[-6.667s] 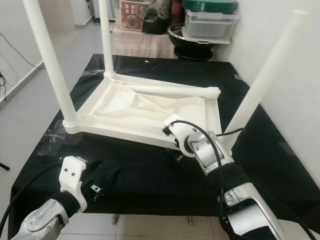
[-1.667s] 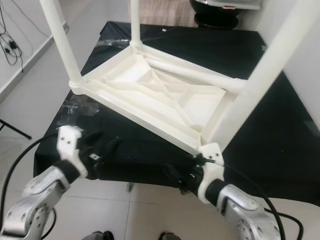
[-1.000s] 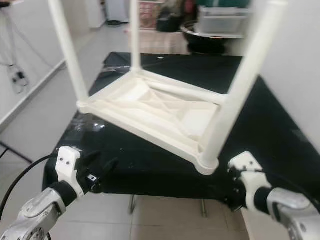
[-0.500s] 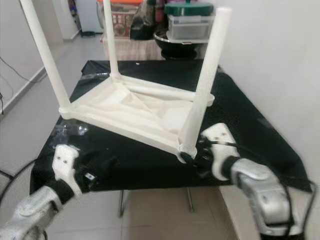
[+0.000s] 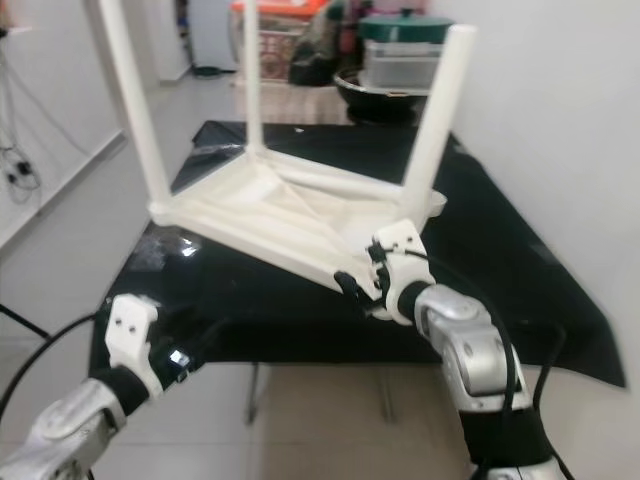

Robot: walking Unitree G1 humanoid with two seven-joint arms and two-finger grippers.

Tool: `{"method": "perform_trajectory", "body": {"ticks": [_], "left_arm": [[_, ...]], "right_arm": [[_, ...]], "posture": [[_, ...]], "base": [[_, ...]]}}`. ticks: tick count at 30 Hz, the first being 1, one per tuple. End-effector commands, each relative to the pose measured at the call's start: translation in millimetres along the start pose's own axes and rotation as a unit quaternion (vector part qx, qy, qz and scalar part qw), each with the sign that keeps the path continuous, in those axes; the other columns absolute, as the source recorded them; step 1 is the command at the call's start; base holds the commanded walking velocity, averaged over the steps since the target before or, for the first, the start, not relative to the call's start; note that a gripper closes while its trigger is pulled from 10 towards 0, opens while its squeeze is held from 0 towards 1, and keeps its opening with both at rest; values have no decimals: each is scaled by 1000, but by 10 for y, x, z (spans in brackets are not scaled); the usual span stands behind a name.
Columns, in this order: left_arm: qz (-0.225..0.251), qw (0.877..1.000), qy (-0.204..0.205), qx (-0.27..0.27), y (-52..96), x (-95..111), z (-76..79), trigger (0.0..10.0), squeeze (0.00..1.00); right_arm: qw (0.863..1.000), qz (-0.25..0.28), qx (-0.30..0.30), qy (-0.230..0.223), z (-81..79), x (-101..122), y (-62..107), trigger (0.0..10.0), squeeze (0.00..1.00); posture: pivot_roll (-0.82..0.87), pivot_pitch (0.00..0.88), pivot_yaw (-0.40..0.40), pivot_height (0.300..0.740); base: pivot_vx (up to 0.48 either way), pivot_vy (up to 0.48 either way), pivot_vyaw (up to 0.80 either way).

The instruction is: Building children table

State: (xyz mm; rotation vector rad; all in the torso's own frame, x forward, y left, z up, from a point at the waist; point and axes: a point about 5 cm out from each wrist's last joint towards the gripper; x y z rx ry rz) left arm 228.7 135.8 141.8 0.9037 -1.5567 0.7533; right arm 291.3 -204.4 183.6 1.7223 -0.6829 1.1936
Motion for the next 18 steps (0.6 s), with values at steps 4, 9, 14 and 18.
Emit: {"method": "perform_trajectory", "body": {"ticks": [4, 9, 14, 18], "left_arm": [[-6, 1000, -3, -5, 2, -7, 13, 10000, 0], [-7, 1000, -3, -8, -9, -9, 20, 10000, 0], [-7, 1000, -5, -8, -12, -4, 25, 10000, 0], [-6, 1000, -5, -7, -3, 6, 34, 10000, 0]], "right_arm": [[999, -40, 23, -2, 52, -69, 128, 10000, 0], [992, -27, -115, -35, 355, -51, 31, 10000, 0], [981, -4, -187, -46, 471, 5, -57, 10000, 0], [980, 34, -187, -55, 459, 137, -128, 10000, 0]], "posture": [[-28, 75, -25, 740], [-27, 74, -23, 740], [-17, 74, -26, 740], [-14, 77, -29, 740]], "base": [[0, 0, 0], [0, 0, 0], [0, 0, 0], [0, 0, 0]]}}
Point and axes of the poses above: a point about 5 cm out from each wrist's last joint towards the gripper, its own y axis pointing back from the gripper into the wrist, its own x axis along the axis of the wrist's last joint, z = x × y, and after that the axes turned 13 degrees about -y, right-handed
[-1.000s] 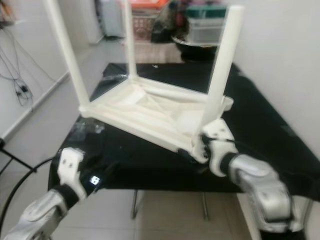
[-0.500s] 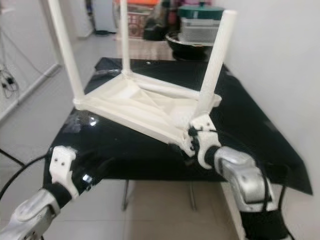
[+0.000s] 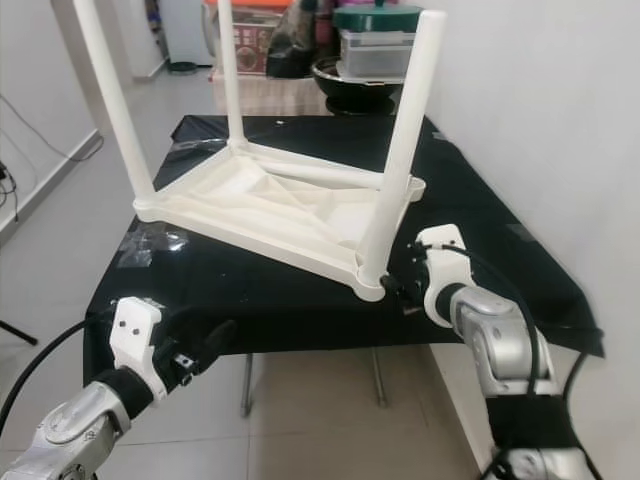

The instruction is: Building children table

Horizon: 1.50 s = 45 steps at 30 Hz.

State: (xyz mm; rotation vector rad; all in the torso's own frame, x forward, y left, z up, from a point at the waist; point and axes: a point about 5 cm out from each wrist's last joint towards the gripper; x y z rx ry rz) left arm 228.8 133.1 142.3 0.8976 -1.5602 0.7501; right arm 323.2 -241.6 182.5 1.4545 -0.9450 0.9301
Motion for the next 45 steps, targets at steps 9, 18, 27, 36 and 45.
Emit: {"method": "perform_trajectory", "body": {"ticks": [9, 18, 27, 36, 45], "left_arm": [[-7, 1000, -3, -6, 13, 3, 43, 10000, 0], [-7, 1000, 1, -5, 40, 18, 78, 10000, 0], [-10, 1000, 3, -6, 61, 24, 101, 10000, 0], [-13, 1000, 4, -6, 78, 30, 114, 10000, 0], [-14, 1000, -1, -7, 73, 35, 102, 10000, 0]], "right_arm": [[993, 79, 81, -21, -364, 288, -199, 10000, 0], [991, 117, 44, -53, -349, 441, -351, 10000, 0], [987, 127, 64, -71, -520, 497, -471, 10000, 0], [973, 116, 193, -60, -967, 418, -440, 10000, 0], [856, 90, 508, -29, -1896, 338, 299, 10000, 0]], "posture": [[-7, 89, -37, 740], [1, 107, -43, 740], [9, 119, -47, 740], [14, 129, -47, 740], [14, 124, -51, 740]], "base": [[0, 0, 0], [0, 0, 0], [0, 0, 0], [0, 0, 0], [0, 0, 0]]}}
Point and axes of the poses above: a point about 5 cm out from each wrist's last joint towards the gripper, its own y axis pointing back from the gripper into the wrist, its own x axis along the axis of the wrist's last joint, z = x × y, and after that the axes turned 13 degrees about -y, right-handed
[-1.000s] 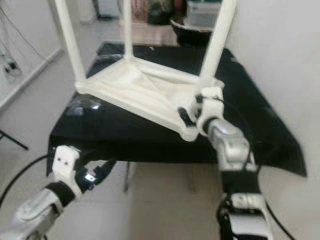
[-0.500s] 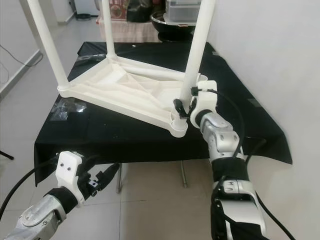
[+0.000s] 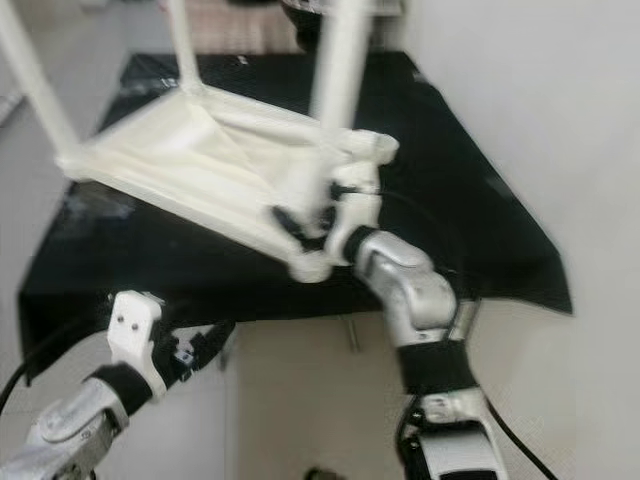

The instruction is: Building children table

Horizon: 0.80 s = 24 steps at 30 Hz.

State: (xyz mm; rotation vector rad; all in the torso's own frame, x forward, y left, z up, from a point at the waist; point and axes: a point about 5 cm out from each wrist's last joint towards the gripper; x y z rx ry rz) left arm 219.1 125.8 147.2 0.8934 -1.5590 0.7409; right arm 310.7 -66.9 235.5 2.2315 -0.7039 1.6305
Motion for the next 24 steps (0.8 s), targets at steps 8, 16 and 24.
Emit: {"method": "perform_trajectory", "body": {"ticks": [8, 16, 24], "left_arm": [[-10, 1000, -5, -3, 4, -28, -9, 10000, 0], [-8, 1000, -9, -3, -16, -12, -4, 10000, 0], [-8, 1000, -10, -2, -2, -8, -4, 10000, 0]], "right_arm": [[999, -10, 51, 0, -278, -33, -55, 10000, 0], [988, -106, 4, 116, 160, -71, 377, 10000, 0], [955, -228, 27, 185, 367, -106, 777, 10000, 0]], "posture": [[7, 115, -48, 740], [8, 118, -50, 740], [17, 121, -56, 740]], "base": [[0, 0, 0], [0, 0, 0], [0, 0, 0]]}}
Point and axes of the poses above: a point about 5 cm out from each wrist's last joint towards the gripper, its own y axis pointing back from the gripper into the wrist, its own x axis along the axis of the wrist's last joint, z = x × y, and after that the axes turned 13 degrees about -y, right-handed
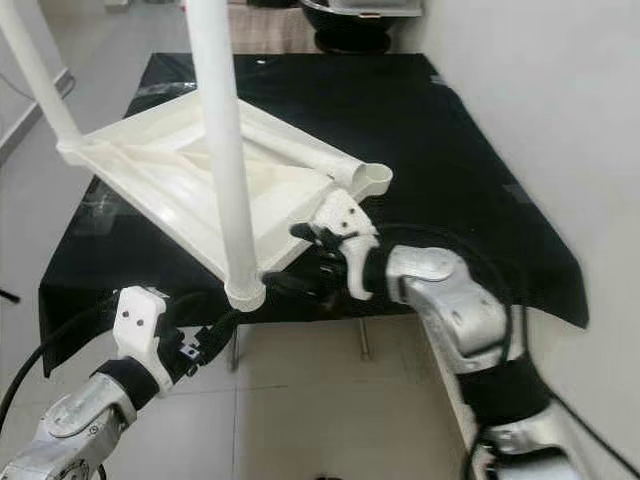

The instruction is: Building children table

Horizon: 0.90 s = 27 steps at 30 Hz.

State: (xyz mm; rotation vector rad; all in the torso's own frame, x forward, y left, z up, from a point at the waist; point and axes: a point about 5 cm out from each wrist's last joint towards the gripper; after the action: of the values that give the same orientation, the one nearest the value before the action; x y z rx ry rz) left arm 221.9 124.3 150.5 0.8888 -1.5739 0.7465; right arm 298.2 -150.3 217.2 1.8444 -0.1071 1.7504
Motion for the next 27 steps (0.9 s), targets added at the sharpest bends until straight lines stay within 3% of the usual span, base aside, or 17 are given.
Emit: {"method": "perform_trajectory", "body": {"ticks": [1, 3, 7, 9, 10, 11, 13, 14, 16, 22, 27], "left_arm": [[-14, 1000, -6, -2, 41, -40, 2, 10000, 0], [-16, 1000, -8, 0, 53, -43, -3, 10000, 0], [-20, 1000, -6, 0, 98, -41, -6, 10000, 0], [-21, 1000, -4, -3, 108, -40, 1, 10000, 0], [-13, 999, 13, -48, 154, -7, 107, 10000, 0], [-13, 999, 13, -48, 154, -7, 107, 10000, 0], [-2, 995, 29, -95, 180, 41, 218, 10000, 0], [-2, 995, 29, -95, 180, 41, 218, 10000, 0], [6, 993, 24, -112, 149, 72, 265, 10000, 0], [8, 997, 38, -63, 18, 29, 152, 10000, 0], [0, 996, 69, -55, -35, -25, 114, 10000, 0]], "right_arm": [[1000, -25, 7, 14, 13, -90, -15, 10000, 0], [999, -26, -22, 18, 91, -100, -21, 10000, 0], [986, 17, -168, -5, 370, -123, -102, 10000, 0], [982, 23, -187, -12, 399, -142, -109, 10000, 0], [959, 44, -277, -46, 511, -225, -106, 10000, 0], [959, 44, -277, -46, 511, -225, -106, 10000, 0], [941, 68, -321, -77, 524, -297, -112, 10000, 0], [941, 68, -321, -77, 524, -297, -112, 10000, 0], [924, 96, -360, -91, 469, -354, -116, 10000, 0], [937, 125, -298, -136, 176, -492, -247, 10000, 0], [933, 157, -278, -166, -5, -535, -350, 10000, 0]], "posture": [[19, 121, -57, 740], [19, 121, -56, 740], [24, 120, -57, 740], [25, 120, -56, 740], [22, 119, -52, 740], [22, 119, -52, 740], [26, 115, -51, 740], [26, 115, -51, 740], [19, 109, -49, 740], [5, 102, -49, 740], [-2, 94, -42, 740]], "base": [[0, 0, 0], [0, 0, 0], [0, 0, 0], [0, 0, 0], [0, 0, 0], [0, 0, 0], [0, 0, 0], [0, 0, 0], [0, 0, 0], [0, -389, 0], [0, -442, 0]]}}
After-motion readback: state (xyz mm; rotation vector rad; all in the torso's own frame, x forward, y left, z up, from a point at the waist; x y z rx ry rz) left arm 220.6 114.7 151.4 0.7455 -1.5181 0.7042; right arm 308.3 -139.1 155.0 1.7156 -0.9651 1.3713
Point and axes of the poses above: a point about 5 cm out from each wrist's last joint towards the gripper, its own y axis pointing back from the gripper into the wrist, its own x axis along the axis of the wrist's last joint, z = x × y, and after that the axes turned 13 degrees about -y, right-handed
